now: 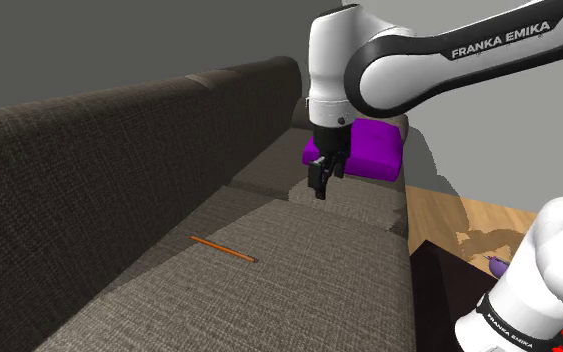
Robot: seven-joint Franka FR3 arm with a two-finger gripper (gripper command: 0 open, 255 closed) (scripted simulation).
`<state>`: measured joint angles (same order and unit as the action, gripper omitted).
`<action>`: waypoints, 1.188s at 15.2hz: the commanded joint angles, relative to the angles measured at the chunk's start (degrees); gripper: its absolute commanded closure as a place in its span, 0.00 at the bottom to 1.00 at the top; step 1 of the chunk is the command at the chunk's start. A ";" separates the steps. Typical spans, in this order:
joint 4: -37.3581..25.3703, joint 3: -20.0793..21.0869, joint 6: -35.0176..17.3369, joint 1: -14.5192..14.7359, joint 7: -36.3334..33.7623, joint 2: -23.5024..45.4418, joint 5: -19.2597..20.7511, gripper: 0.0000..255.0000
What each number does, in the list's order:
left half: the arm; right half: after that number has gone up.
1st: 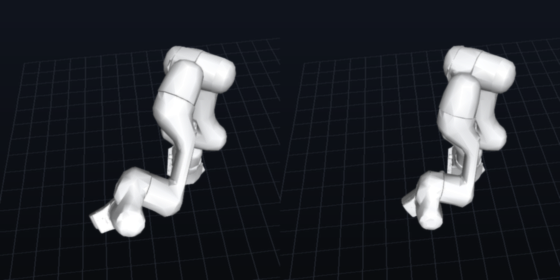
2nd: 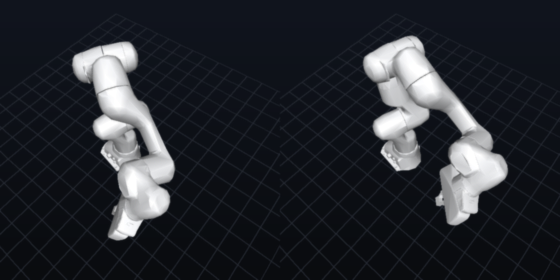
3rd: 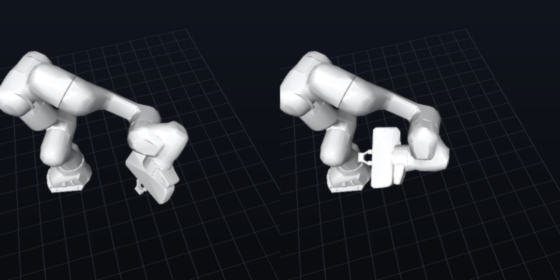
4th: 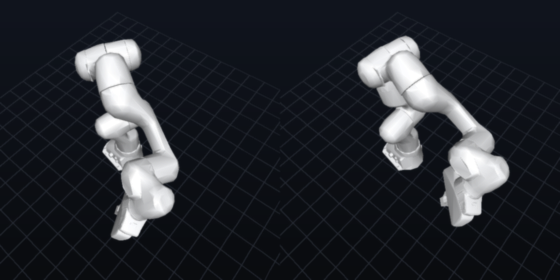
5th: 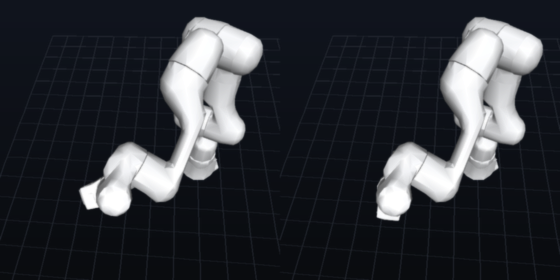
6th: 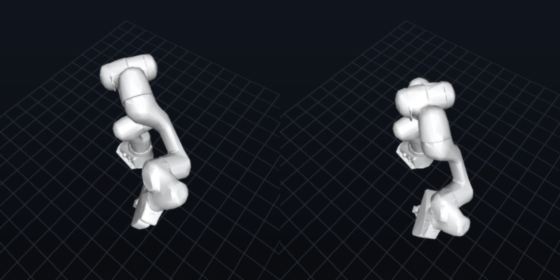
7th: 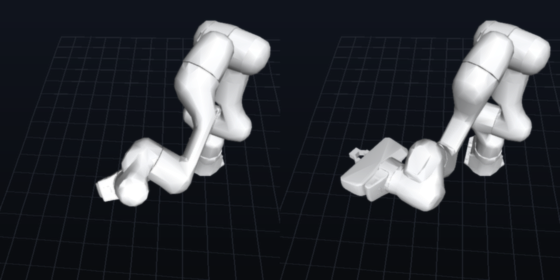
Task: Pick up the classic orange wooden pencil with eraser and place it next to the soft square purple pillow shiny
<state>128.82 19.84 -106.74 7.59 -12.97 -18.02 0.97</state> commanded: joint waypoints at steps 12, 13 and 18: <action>-19.24 9.00 -5.03 5.48 -12.96 27.19 14.79 0.00; -21.14 9.22 -4.88 6.35 -13.87 29.42 16.26 0.00; -31.71 9.25 -3.19 11.84 -17.34 40.58 23.25 0.00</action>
<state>99.02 29.18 -110.04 18.35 -29.71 20.36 22.76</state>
